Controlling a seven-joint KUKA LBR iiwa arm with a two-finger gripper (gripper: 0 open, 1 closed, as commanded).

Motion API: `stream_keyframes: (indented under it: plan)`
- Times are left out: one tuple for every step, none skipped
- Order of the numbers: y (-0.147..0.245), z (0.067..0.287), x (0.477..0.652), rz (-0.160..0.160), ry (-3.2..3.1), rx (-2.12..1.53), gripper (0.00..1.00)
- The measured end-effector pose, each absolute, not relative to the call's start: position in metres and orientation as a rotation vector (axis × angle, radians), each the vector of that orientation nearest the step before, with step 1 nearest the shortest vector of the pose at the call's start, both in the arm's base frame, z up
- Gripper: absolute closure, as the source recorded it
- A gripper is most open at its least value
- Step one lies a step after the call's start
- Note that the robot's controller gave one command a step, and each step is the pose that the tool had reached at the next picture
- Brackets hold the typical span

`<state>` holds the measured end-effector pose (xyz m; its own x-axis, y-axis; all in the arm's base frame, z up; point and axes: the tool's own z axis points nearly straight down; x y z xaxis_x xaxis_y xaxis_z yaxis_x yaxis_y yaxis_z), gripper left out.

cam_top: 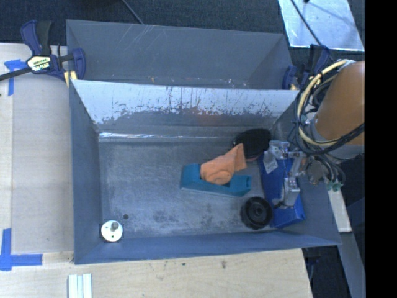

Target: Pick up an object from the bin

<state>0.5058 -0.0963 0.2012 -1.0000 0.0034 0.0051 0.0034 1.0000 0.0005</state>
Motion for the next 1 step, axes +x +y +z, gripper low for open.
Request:
stream_keyframes:
  plan:
    - [-0.0959,0.2054,0.5077,0.001,-3.145,0.000,0.00]
